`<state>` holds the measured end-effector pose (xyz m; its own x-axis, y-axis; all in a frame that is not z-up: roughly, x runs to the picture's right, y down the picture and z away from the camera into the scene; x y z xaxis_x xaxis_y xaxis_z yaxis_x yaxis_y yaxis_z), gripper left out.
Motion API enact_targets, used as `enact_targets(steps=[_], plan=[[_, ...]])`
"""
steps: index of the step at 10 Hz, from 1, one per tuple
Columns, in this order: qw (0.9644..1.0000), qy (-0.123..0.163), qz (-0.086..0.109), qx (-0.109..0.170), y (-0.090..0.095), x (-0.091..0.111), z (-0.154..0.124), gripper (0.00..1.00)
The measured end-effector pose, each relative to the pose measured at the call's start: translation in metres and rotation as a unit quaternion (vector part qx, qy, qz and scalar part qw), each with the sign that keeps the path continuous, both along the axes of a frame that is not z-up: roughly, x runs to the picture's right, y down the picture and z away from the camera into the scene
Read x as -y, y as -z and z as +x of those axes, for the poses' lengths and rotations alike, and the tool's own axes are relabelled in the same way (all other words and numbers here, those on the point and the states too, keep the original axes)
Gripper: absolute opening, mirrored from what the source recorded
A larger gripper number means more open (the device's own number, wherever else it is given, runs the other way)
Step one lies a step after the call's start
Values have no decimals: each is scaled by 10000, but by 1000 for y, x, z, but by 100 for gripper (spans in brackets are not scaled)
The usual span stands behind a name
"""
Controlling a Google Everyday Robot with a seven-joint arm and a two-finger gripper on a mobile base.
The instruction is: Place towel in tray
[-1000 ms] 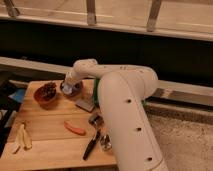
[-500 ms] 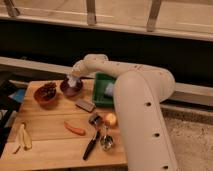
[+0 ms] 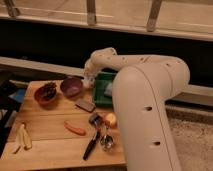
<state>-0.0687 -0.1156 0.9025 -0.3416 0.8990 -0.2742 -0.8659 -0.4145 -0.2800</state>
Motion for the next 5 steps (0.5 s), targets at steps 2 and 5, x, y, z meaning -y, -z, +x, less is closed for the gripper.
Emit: enact_targets(steps=[2,5], plan=[[9986,46,-165,-497,9,-4,43,0],[9943,-164,-416,-965,22,-18,100,0]])
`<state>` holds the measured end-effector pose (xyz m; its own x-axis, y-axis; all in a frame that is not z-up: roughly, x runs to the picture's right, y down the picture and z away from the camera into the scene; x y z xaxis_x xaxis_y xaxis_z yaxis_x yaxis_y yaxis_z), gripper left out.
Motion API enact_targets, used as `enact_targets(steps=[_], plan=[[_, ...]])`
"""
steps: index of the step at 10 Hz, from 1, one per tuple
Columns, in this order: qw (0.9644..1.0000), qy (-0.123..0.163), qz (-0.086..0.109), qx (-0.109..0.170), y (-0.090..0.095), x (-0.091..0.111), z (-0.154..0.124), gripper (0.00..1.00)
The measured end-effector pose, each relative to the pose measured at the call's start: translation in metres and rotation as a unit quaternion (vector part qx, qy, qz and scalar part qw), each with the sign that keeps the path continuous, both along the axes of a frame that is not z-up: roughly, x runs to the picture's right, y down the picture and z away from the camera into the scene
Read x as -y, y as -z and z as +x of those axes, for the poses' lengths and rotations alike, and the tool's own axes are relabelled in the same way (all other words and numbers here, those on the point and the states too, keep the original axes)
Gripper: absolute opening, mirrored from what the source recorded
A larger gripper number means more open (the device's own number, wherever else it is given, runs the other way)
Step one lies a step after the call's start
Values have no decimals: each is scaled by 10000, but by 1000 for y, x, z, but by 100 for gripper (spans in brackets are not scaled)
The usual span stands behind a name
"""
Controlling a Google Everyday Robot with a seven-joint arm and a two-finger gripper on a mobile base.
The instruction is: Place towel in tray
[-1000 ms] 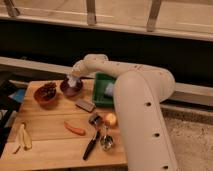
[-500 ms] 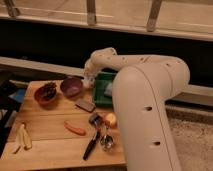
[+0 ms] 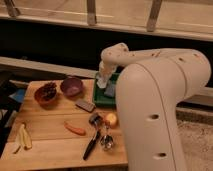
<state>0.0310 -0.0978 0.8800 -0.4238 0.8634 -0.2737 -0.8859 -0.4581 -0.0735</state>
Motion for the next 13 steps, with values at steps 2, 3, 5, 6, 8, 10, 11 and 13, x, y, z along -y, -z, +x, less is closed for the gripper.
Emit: enact_targets(steps=[2,3,5,6,8,10,11,13], plan=[[9999,-149,-73,-14,3,-6,16,0],[9999,-123,-76,23,2,-6,10,0],[9999,-129,-70,-1,2,-6,14,0],[9998,-147,-92,39,0,-6,10,0],[9993,-351,-117,20,-8,1,24,0],[9983,-564,-117,-97,-10,3,45,0],[9973,-704,-130,-190,-10,1,58,0],[9941,-1002,-175,-375,-9,-6,82,0]])
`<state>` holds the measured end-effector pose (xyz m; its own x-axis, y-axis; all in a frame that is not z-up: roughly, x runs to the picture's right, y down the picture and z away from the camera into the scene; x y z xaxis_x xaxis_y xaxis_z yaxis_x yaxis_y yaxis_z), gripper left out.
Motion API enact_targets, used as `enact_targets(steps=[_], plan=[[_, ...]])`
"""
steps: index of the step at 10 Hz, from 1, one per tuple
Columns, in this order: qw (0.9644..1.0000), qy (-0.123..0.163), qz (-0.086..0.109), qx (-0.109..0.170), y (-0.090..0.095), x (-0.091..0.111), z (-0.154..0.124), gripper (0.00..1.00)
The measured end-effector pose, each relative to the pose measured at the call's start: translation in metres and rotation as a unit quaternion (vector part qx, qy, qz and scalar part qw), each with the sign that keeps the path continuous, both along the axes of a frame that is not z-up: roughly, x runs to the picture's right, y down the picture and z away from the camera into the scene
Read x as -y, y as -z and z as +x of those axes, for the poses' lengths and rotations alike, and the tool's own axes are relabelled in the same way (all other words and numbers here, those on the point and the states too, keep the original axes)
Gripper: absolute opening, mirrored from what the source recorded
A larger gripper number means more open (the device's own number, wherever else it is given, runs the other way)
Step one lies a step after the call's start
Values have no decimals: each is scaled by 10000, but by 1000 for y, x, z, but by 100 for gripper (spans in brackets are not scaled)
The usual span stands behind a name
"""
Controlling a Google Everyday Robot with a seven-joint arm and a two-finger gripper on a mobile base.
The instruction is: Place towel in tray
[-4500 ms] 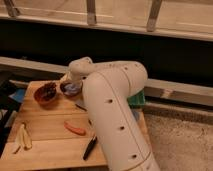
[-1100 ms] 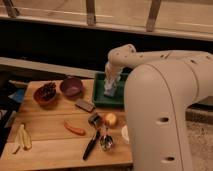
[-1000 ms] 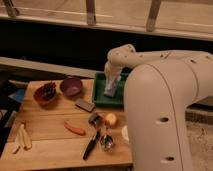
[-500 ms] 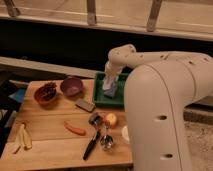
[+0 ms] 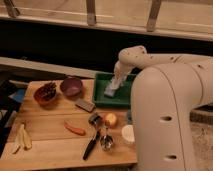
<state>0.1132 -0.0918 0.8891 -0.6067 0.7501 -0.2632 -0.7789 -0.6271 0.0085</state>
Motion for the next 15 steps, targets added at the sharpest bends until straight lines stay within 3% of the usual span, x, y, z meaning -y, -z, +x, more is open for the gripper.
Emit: enact_targets(steps=[1,3,5,9,10,11,13,15], plan=[[9998,-145,-79,-65,-3,-7,10,0],[9987,-396,-303,-42,-12,-21,22,10],[9955,-726,-606,-8,-27,-41,40,34],[9897,-1107,-897,170,-35,-55,57,74],[9890,-1145,-882,304,-34,-54,54,78],[9856,-1199,-951,716,-36,-55,45,80],[9764,-1238,-984,1474,-32,-55,39,80],[9691,-1231,-952,1915,-28,-53,32,80]])
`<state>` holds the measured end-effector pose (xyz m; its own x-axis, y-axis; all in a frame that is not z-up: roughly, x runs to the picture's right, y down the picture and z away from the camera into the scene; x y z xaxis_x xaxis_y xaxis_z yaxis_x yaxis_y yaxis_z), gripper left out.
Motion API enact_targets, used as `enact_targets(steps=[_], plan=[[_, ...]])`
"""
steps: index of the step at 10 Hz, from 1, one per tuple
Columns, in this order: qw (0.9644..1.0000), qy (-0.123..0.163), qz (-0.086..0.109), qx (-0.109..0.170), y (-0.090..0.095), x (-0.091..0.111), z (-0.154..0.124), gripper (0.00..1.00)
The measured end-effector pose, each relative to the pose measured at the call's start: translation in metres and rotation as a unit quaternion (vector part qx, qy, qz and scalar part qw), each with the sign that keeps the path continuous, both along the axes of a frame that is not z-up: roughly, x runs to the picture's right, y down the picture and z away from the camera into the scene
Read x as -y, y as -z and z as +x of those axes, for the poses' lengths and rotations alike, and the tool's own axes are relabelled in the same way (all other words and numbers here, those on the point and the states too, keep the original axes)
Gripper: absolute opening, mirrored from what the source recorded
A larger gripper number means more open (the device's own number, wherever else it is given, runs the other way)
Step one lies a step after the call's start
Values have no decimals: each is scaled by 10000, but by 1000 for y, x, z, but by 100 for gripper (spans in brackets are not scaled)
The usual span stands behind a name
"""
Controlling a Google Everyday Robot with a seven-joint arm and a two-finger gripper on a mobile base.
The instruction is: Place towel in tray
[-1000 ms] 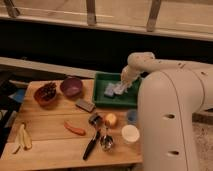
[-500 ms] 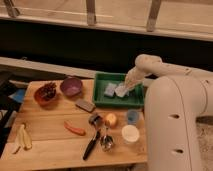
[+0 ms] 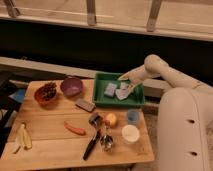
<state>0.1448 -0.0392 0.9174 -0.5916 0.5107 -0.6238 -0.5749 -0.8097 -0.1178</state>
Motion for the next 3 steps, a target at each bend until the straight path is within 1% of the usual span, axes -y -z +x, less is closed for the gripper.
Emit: enact_targets(steps=[3], plan=[[10000,-17,18,37,1,1,1,80]])
